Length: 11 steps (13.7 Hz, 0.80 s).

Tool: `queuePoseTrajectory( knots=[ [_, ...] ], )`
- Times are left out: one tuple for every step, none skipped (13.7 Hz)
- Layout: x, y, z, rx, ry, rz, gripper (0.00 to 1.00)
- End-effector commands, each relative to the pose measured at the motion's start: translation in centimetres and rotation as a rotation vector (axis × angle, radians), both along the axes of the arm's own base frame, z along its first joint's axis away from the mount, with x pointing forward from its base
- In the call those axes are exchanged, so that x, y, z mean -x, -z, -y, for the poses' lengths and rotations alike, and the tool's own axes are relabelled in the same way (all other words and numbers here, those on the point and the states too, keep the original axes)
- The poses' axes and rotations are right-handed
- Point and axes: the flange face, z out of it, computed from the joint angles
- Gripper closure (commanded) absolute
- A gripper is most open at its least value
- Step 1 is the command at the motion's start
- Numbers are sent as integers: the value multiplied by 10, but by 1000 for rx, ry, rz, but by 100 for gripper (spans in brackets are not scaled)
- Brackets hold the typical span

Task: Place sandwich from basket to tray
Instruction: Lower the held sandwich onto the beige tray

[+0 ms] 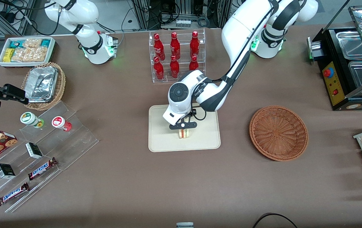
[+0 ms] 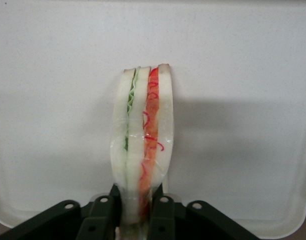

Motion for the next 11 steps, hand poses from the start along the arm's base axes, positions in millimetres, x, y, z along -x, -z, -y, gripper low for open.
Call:
queuePoseTrajectory(
  knots=[
    [0,0,4,-16,-11,16,0],
    [0,-1,4,-15,-11,17,0],
    [0,-2,4,-13,-10,18,0],
    [-2,-5,4,-10,-9,20,0],
    [-4,-9,3,-7,-11,23,0],
    [-7,-15,1,-2,-15,27,0],
    [-7,-23,-1,-7,-15,21,0],
    [-9,-36,-2,-10,-13,22,0],
    [-13,-50,-2,-14,-13,20,0],
    [-20,-63,-8,-23,-20,10,0],
    [-30,-77,-15,-17,-25,4,0]
  ],
)
